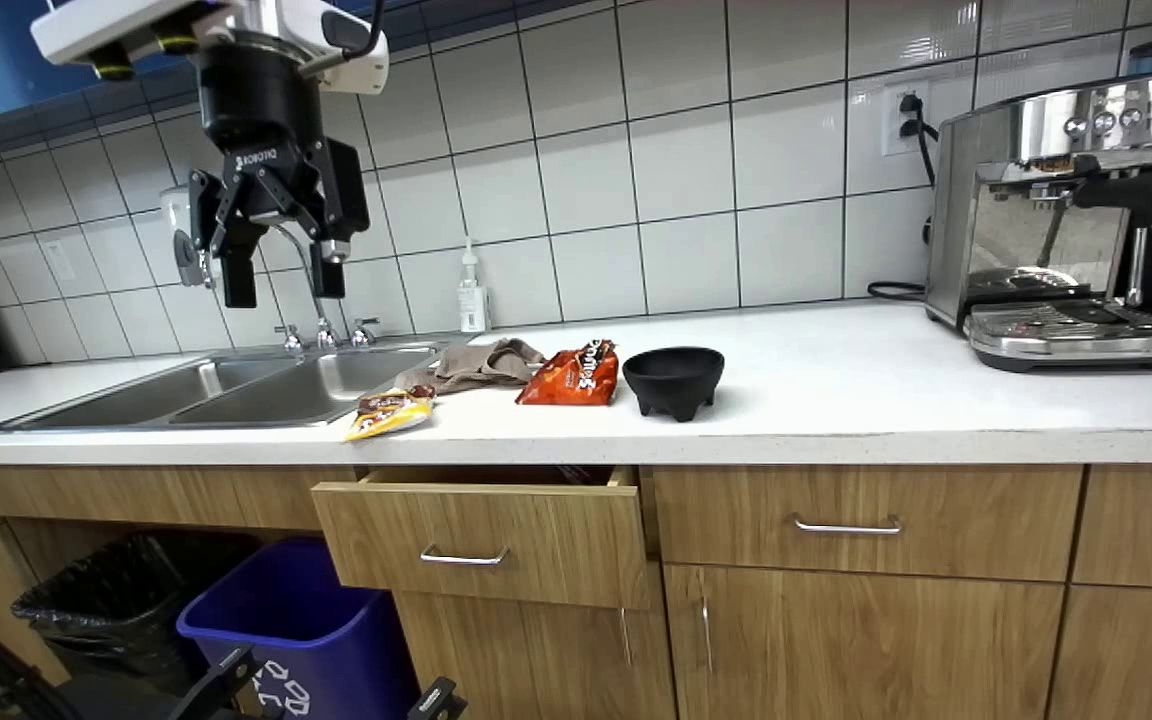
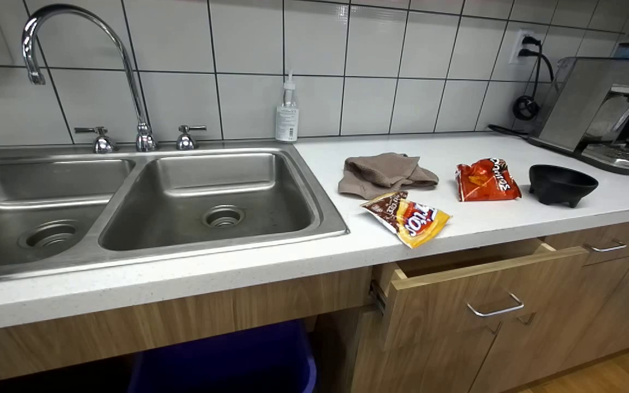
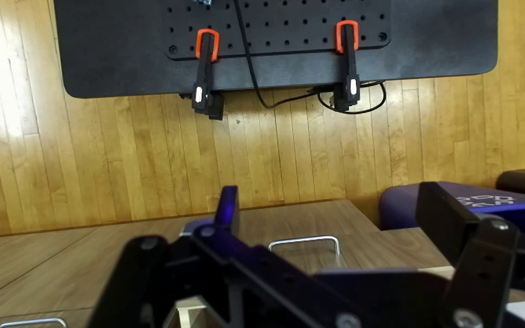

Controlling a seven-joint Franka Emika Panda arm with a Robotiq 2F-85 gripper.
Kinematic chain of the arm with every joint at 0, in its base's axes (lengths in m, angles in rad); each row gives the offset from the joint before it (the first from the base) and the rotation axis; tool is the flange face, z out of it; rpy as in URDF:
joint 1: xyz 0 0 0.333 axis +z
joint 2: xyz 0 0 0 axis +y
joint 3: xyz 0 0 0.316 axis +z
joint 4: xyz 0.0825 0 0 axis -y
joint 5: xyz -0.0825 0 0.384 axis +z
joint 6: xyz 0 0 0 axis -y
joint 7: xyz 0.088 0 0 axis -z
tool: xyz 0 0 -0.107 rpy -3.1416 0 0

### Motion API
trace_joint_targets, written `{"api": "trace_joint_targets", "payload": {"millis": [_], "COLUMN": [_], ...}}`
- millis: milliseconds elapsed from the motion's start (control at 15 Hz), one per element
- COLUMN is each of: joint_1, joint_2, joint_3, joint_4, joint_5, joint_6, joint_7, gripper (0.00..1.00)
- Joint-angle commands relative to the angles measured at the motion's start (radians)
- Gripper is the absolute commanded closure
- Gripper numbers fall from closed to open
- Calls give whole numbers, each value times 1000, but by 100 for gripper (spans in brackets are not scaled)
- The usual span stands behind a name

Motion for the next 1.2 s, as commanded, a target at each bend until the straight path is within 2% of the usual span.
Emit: {"api": "trace_joint_targets", "payload": {"millis": [0, 333, 667, 1133], "joint_1": [-2, -8, -15, -37], "joint_2": [19, 81, 166, 405], "joint_3": [14, 3, 7, 4], "joint_4": [-60, -102, -96, -5], "joint_5": [-13, -6, -40, -115], "joint_6": [83, 186, 298, 444], "joint_7": [-1, -4, -9, 5], "gripper": [0, 0, 0, 0]}}
